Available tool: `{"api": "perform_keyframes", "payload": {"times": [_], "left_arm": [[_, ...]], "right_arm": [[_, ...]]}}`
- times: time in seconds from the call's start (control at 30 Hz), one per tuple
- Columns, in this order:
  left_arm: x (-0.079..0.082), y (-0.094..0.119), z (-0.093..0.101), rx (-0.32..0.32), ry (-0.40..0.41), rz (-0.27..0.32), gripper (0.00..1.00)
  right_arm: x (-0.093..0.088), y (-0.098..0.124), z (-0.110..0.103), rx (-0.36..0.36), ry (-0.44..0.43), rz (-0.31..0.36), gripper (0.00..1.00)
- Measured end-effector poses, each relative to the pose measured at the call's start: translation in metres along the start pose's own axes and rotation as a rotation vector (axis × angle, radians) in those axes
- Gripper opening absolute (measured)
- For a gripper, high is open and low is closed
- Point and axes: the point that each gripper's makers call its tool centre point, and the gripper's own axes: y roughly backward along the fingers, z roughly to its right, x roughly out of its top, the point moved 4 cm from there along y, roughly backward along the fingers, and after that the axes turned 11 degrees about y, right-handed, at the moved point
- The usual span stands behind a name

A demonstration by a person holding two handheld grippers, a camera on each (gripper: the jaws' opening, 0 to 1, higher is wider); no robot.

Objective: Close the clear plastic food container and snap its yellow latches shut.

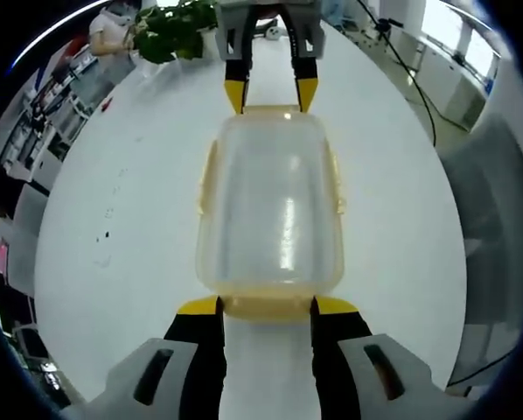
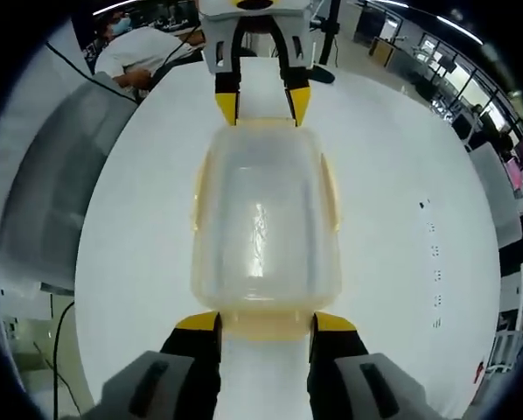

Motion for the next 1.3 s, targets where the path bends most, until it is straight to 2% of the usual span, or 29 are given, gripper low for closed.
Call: {"api": "perform_keyframes", "payload": {"times": [0.67,0.73,0.8,0.9,1.0,1.03,1.2,1.3], "left_arm": [[0.003,-0.003,0.0,-0.022,-0.002,0.023,0.36],[0.002,-0.003,0.001,-0.034,0.001,0.021,0.37],[0.001,-0.003,0.001,-0.037,-0.008,0.017,0.37],[-0.004,-0.005,0.001,-0.021,-0.039,-0.012,0.38],[-0.006,-0.004,0.004,-0.035,-0.005,-0.022,0.41],[-0.005,-0.002,0.005,-0.038,-0.005,-0.004,0.41],[-0.007,0.004,0.003,-0.027,0.024,0.011,0.43],[-0.007,0.01,0.001,-0.016,0.062,0.021,0.42]], "right_arm": [[-0.007,-0.003,0.001,0.004,-0.02,0.012,0.37],[-0.007,-0.003,0.0,0.002,-0.033,0.023,0.38],[-0.011,-0.003,-0.004,0.019,-0.087,0.018,0.38],[-0.015,-0.005,-0.005,0.007,-0.064,-0.007,0.46],[-0.017,-0.002,-0.007,0.01,-0.086,0.004,0.46],[-0.018,-0.001,-0.008,0.007,-0.085,0.004,0.47],[-0.019,0.007,-0.007,-0.019,-0.133,0.026,0.47],[-0.012,0.015,-0.004,-0.051,-0.198,0.078,0.46]]}}
